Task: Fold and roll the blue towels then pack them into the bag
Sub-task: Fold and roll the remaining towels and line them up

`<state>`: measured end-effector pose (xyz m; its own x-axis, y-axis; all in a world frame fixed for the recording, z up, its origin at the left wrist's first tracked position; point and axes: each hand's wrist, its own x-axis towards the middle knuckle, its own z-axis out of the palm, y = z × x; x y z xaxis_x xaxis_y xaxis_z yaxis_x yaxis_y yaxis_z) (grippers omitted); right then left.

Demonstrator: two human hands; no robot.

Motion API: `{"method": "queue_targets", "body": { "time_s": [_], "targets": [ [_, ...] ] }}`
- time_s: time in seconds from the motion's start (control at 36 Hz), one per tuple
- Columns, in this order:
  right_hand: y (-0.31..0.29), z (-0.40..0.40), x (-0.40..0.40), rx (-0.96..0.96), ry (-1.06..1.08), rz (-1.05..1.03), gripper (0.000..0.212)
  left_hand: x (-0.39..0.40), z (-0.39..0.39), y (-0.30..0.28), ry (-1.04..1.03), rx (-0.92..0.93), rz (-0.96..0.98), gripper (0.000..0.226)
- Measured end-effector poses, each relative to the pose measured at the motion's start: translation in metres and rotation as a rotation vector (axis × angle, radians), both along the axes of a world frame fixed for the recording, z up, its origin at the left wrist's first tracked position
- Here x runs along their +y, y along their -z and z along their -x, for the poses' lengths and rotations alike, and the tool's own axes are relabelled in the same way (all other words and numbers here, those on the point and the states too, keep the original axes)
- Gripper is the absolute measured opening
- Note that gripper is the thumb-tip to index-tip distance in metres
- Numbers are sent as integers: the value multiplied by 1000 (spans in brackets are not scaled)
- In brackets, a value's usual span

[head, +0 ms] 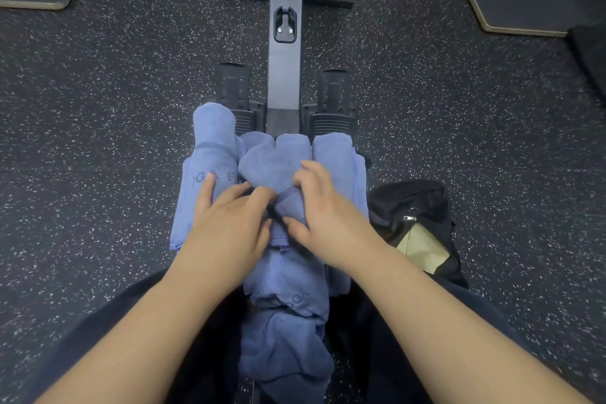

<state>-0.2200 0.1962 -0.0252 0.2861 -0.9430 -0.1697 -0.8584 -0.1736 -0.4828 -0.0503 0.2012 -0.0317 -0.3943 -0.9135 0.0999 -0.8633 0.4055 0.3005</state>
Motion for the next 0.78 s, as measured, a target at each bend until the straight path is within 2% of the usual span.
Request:
{"method": "queue_targets", "body": {
  "time_s": [0.17,0.31,0.44,0.58,0.78],
  "targets": [
    [6,-5,6,-99,17,149,51,-1,2,-3,-19,25,-37,25],
    [0,-6,3,-136,56,169,48,-5,-5,-4,-41,56,-19,42],
    [-4,-15,-7,-34,82,186,61,-11,-12,-7,-177,93,-3,52],
    [-9,-31,-17,25,148,131,62,-13,-17,-3,-336,176,-159,57],
    [-11,-52,-33,36,281,77,65,-17,-21,-2,-301,327,-226,57]
  ]
}}
